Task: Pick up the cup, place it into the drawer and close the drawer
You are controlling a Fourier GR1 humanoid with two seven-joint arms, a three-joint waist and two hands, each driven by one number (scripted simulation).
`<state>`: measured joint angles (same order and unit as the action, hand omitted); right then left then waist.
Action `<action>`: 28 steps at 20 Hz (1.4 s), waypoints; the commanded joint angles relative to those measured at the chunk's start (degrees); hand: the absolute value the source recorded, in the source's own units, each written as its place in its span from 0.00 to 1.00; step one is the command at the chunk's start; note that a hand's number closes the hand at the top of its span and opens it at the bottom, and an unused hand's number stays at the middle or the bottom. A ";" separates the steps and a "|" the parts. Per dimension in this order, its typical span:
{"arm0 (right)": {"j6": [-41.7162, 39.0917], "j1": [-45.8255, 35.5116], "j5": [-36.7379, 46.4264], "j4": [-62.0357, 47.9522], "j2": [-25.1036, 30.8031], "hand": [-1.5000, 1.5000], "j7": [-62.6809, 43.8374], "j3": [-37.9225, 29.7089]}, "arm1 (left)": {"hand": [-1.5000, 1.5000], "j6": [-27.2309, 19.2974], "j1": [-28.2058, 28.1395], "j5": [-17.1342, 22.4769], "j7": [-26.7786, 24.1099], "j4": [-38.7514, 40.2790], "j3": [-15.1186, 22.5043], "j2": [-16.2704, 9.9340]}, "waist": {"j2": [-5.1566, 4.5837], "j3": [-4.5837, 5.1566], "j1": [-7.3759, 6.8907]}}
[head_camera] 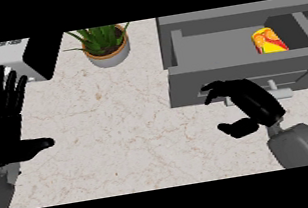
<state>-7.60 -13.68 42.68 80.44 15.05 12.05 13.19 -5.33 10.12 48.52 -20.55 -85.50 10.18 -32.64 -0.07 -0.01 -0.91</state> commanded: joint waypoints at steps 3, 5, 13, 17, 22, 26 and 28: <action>4.89 -7.66 4.97 -18.06 -2.28 0.00 5.08 -1.50 | 0.00 2.16 -2.52 -2.98 -1.43 0.02 -2.21 2.93 | -0.05 -0.01 0.29; 4.89 -12.11 5.22 -23.95 -3.64 0.00 4.75 -2.63 | 0.00 4.40 -3.13 0.17 2.96 -3.05 -5.75 -1.19 | -0.06 -0.03 -0.11; 7.18 -24.86 4.42 -44.58 -5.08 0.00 11.37 -8.70 | 0.00 13.39 -7.14 -2.33 -2.18 4.29 -9.07 1.66 | -0.27 -0.01 -0.30; 6.12 -34.48 2.10 -56.48 -2.65 0.00 15.92 -13.63 | 0.00 11.81 -3.60 -1.82 0.79 3.13 -8.26 2.52 | -0.92 -0.08 -1.47; 6.64 -37.21 3.26 -63.94 -0.47 0.00 19.51 -14.42 | 0.00 12.46 -3.26 -3.62 0.33 4.38 -7.92 3.55 | -1.04 -0.09 -1.59; 6.72 -39.63 3.16 -66.87 3.01 0.00 20.97 -15.78 | 0.00 13.61 -3.05 -3.37 0.41 3.24 -8.18 2.95 | -1.85 -0.20 -3.46; 3.91 -42.32 2.17 -67.51 5.11 0.00 21.07 -16.89 | 0.00 13.57 -4.65 -5.05 -1.11 3.30 -6.94 4.12 | -2.07 -0.19 -4.15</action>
<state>-4.81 -51.74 44.91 17.80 16.55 36.60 -1.47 7.97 5.64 44.77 -20.93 -82.20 2.15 -29.54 -0.29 0.22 -3.74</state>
